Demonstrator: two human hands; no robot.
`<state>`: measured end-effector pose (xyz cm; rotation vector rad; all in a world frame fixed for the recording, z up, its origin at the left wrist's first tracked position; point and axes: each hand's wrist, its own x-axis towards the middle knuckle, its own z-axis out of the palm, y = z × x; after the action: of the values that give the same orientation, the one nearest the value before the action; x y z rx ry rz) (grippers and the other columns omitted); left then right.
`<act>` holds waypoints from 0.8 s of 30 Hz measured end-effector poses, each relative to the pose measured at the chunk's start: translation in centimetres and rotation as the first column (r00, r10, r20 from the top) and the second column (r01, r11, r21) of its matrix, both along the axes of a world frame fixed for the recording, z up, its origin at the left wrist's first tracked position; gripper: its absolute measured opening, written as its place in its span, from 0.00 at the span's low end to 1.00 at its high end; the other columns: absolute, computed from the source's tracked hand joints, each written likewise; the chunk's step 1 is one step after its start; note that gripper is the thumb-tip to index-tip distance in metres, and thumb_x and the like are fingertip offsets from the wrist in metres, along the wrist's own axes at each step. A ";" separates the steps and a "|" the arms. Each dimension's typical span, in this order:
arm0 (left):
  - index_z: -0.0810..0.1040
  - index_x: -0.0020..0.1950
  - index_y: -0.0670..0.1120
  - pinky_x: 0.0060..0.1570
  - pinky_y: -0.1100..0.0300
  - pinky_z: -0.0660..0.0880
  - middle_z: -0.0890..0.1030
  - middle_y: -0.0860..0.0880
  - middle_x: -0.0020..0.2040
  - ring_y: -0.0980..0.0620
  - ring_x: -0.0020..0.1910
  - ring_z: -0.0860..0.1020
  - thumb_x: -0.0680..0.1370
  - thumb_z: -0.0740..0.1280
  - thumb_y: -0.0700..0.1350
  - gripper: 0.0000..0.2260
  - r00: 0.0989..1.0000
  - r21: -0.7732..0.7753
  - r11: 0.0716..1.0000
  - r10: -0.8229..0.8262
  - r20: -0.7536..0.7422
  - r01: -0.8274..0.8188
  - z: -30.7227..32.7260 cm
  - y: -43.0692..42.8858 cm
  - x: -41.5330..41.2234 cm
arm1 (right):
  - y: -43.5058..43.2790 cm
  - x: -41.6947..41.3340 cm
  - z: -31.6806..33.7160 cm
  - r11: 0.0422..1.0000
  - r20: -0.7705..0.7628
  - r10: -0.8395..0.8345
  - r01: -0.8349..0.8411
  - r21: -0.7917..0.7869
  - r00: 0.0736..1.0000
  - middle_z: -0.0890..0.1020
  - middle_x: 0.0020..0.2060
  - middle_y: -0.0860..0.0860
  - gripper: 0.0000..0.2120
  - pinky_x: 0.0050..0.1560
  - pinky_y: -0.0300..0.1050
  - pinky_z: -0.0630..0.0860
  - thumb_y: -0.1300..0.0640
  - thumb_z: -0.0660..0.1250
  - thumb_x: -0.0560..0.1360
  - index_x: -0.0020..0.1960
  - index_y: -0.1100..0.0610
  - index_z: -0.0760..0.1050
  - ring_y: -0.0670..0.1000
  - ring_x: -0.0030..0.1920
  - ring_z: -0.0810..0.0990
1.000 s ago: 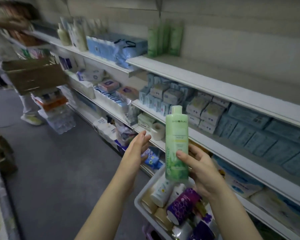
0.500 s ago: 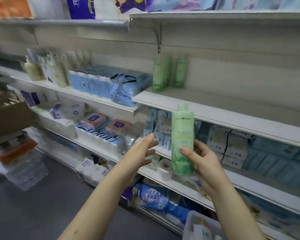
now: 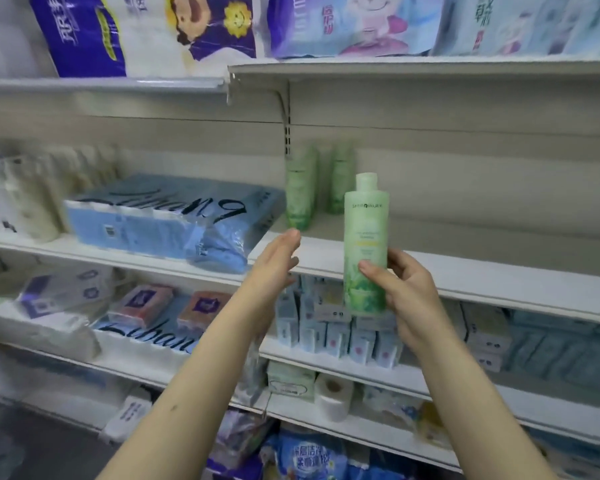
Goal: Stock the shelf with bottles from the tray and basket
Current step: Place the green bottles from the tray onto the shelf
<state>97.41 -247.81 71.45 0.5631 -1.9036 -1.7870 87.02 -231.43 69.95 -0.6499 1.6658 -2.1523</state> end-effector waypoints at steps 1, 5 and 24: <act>0.65 0.74 0.56 0.68 0.52 0.68 0.70 0.56 0.72 0.55 0.66 0.72 0.79 0.57 0.63 0.24 1.000 -0.027 1.000 -0.013 -0.003 0.013 0.2 -1.2 -0.9 | -1.0 -1.1 0.0 1.000 -0.005 -0.015 0.015 -0.011 1.000 0.83 0.55 0.52 0.26 0.50 0.49 0.81 0.55 0.76 0.65 0.62 0.57 0.76 0.51 0.53 0.84; 0.65 0.73 0.62 0.71 0.49 0.65 0.69 0.60 0.72 0.57 0.70 0.68 0.73 0.60 0.70 0.30 1.000 -0.131 0.991 -0.010 -0.016 0.008 0.5 -5.3 -4.2 | -5.2 -5.4 -0.2 0.998 -0.016 -0.042 0.041 -0.055 0.999 0.82 0.56 0.52 0.32 0.44 0.42 0.80 0.52 0.75 0.62 0.64 0.58 0.74 0.49 0.51 0.84; 0.56 0.77 0.58 0.69 0.50 0.69 0.72 0.57 0.70 0.59 0.68 0.71 0.64 0.74 0.64 0.47 0.988 -0.172 0.978 -0.130 -0.078 0.115 -2.4 -14.9 -14.9 | -14.1 -11.3 -2.0 0.980 -0.074 -0.198 0.196 -0.035 0.977 0.83 0.54 0.53 0.29 0.45 0.40 0.79 0.58 0.72 0.68 0.67 0.57 0.70 0.49 0.51 0.83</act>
<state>82.54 -262.69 69.02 0.3081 -2.0399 -1.6752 75.74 -245.49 67.93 -0.6049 1.8119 -2.3176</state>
